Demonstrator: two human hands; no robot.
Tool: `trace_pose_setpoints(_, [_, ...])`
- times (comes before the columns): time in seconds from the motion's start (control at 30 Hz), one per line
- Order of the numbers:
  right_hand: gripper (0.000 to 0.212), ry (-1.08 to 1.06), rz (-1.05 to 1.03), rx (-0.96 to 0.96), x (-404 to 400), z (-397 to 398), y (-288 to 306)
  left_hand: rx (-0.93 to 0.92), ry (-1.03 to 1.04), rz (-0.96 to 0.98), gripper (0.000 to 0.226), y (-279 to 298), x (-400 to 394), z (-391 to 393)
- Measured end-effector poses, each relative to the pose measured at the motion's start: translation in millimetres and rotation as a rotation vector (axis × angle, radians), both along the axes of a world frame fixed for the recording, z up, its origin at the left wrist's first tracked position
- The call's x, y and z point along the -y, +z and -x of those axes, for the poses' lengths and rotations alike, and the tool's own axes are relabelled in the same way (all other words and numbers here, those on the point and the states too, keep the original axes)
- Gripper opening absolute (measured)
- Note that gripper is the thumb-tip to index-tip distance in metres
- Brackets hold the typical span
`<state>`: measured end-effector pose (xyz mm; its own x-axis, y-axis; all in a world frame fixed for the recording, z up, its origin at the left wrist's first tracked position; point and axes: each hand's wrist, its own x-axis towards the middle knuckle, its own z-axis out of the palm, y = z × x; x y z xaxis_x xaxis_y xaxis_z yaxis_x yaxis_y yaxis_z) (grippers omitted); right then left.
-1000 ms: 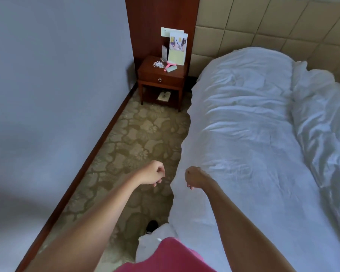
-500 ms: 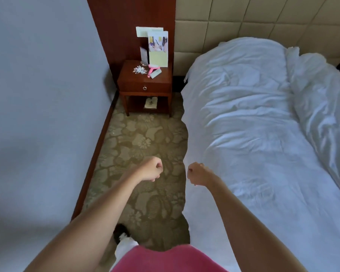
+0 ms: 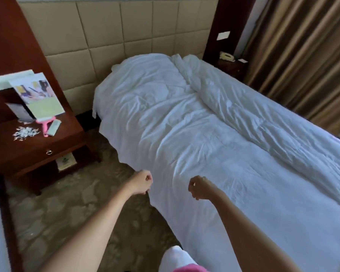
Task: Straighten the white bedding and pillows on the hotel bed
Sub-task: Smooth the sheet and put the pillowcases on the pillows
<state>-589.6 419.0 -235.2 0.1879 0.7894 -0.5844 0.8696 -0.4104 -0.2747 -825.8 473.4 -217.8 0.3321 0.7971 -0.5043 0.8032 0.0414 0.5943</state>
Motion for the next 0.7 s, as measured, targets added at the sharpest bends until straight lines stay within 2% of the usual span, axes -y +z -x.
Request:
trace_pose_setpoints(0.1, [0.014, -0.056, 0.014, 0.001, -23.9, 3.8, 13.6, 0.033, -0.094, 0.011, 0.021, 5.2, -44.2, -8.7])
trace_pose_setpoints(0.37, [0.026, -0.283, 0.017, -0.093, -118.3, -7.6, 5.6, 0.047, -0.294, 0.116, 0.02, -9.2, -177.2, -33.6])
trace_pose_setpoints(0.53, [0.022, -0.266, 0.027, -0.117, -247.5, -12.0, -15.9, -0.017, -0.263, 0.113, 0.018, -9.8, -299.4, -15.4])
trace_pose_setpoints(0.63, [0.026, -0.203, 0.053, -0.181, -334.9, 1.5, -5.3, -0.098, -0.25, 0.104, 0.019, 2.3, -378.0, 0.3])
trace_pose_setpoints(0.7, [0.027, -0.183, -0.003, -0.215, -392.0, 7.5, 3.5, -0.082, -0.212, 0.055, 0.021, 14.6, -430.3, 2.9])
